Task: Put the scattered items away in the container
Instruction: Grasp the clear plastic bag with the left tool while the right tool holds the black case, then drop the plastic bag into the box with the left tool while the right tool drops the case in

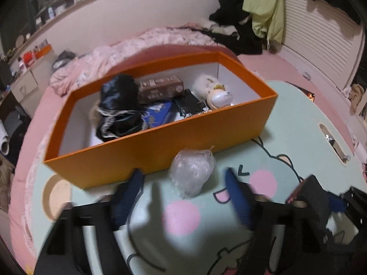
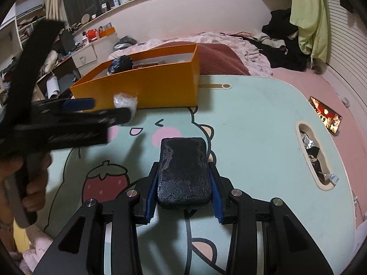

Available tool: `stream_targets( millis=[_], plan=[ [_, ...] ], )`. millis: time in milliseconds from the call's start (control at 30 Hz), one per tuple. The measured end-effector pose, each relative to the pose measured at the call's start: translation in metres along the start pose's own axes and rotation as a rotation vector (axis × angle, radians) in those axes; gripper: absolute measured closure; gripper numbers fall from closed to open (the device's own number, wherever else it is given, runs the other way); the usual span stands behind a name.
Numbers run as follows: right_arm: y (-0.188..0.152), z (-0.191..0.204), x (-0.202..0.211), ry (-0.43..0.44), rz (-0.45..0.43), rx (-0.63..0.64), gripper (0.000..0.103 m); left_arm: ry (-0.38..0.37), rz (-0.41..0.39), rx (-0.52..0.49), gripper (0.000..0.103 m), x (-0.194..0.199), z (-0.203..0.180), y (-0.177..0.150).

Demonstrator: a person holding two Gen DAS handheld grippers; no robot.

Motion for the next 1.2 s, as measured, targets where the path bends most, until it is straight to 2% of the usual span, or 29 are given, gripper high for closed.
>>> stream_targets(
  millis=[33,133,267,367,467,633,800,867,900,933,1000,1100,1200],
  plan=[
    [0.0,0.0,0.0,-0.001,0.0,0.001,0.063,-0.011,0.006,0.009,0.072,0.0,0.0,-0.001],
    [0.0,-0.001,0.0,0.0,0.0,0.0,0.063,-0.055,-0.048,0.045,0.072,0.015,0.004,-0.003],
    [0.001,-0.002,0.0,0.003,0.001,-0.004,0.063,-0.062,-0.124,0.093,0.072,0.045,0.022,-0.004],
    [0.002,0.0,0.0,-0.017,0.009,0.007,0.063,-0.049,-0.166,0.113,0.072,0.062,0.04,0.005],
    [0.009,0.004,0.001,0.018,0.011,-0.01,0.063,-0.026,-0.215,0.125,0.072,0.078,0.06,0.025],
    [0.057,0.017,0.005,0.048,-0.06,-0.016,0.063,-0.023,-0.224,0.139,0.072,0.073,0.085,0.058],
    [0.124,0.036,-0.015,0.055,-0.097,-0.019,0.063,-0.04,-0.15,0.161,0.072,0.042,0.096,0.083],
    [0.146,0.044,-0.031,0.047,-0.094,-0.012,0.063,-0.002,-0.11,0.125,0.071,0.027,0.096,0.087],
    [0.155,0.047,-0.041,0.042,-0.09,-0.002,0.063,0.019,-0.091,0.115,0.059,0.021,0.096,0.088],
    [0.161,0.05,-0.05,0.035,-0.086,0.007,0.063,0.037,-0.074,0.113,0.036,0.014,0.098,0.088],
    [0.167,0.051,-0.072,0.006,-0.059,0.016,0.06,0.044,-0.07,0.134,0.02,0.007,0.101,0.084],
    [0.161,0.044,-0.095,-0.007,0.0,-0.031,0.055,0.005,-0.069,0.16,0.02,0.007,0.104,0.074],
    [0.154,0.041,-0.094,0.03,-0.014,-0.081,0.053,0.012,-0.096,0.143,0.019,0.014,0.107,0.067]
  ],
)
Point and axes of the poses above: each gripper's, at about its wrist camera, not at the fingertips, and x roughly against the way its jaws point, z to its left, y to its top, the point moved 6 cm from there along -x, roughly the way its jaws point, and after that the axes turned 9 degrees about -z, right-handed, at the moved point
